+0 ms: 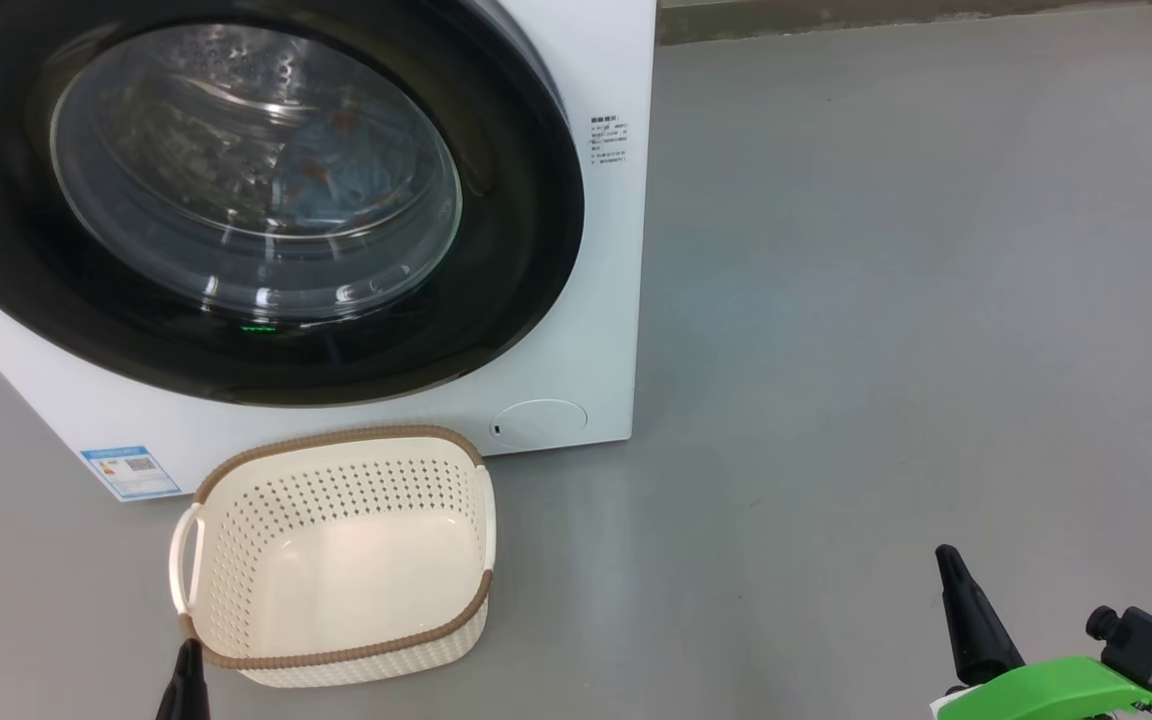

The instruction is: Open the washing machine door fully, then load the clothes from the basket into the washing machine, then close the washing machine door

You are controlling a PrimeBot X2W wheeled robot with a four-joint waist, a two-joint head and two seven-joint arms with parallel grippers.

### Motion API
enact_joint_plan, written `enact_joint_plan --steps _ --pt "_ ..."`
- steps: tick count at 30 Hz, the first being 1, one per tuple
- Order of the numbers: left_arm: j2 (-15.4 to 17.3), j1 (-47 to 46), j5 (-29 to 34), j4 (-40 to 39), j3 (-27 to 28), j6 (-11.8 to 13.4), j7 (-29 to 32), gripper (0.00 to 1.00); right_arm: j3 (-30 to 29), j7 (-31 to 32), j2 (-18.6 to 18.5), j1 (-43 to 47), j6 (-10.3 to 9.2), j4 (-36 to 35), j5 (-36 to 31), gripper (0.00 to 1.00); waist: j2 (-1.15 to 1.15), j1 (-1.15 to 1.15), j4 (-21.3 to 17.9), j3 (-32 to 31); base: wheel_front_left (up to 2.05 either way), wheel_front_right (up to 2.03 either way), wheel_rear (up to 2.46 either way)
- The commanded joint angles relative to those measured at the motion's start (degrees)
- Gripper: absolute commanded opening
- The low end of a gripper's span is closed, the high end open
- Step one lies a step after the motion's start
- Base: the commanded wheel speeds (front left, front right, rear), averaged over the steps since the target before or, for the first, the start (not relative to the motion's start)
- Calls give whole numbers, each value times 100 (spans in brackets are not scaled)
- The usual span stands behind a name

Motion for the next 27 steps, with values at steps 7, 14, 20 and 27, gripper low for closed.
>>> enact_joint_plan --steps 7,14,20,27 --pt "121 -350 -532 -43 89 -5 152 0 -2 152 -57 -274 -16 -165 586 0 0 0 3 -7 0 0 0" --pt "126 -432 -962 6 94 -5 269 0 -31 266 -61 -294 -18 -171 1049 0 0 0 6 -15 0 0 0" --pt "131 -503 -1333 48 99 -6 371 0 -58 365 -63 -311 -19 -176 1447 0 0 0 9 -21 0 0 0" --pt "135 -573 -1703 90 104 -6 472 0 -85 466 -65 -328 -21 -181 1844 0 0 0 12 -27 0 0 0"
